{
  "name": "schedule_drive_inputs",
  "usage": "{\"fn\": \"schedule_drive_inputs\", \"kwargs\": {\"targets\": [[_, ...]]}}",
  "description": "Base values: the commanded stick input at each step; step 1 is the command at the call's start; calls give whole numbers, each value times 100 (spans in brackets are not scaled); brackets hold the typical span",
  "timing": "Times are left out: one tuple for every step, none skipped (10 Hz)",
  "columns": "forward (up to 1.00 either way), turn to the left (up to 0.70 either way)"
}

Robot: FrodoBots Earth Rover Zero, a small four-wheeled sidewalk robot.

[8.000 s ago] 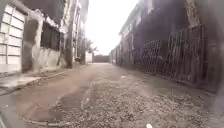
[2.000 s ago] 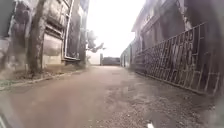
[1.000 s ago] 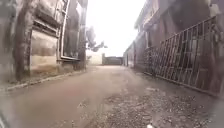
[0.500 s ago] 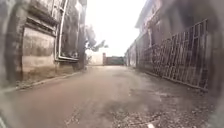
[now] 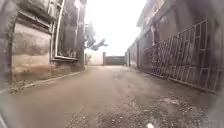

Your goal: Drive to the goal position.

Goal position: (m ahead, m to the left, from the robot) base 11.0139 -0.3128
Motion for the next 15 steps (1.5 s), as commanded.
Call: {"fn": "schedule_drive_inputs", "kwargs": {"targets": [[85,0],[85,0],[85,0],[85,0],[85,0],[85,0],[85,0],[85,0],[85,0],[85,0],[85,0],[85,0],[85,0],[85,0],[85,0]]}}
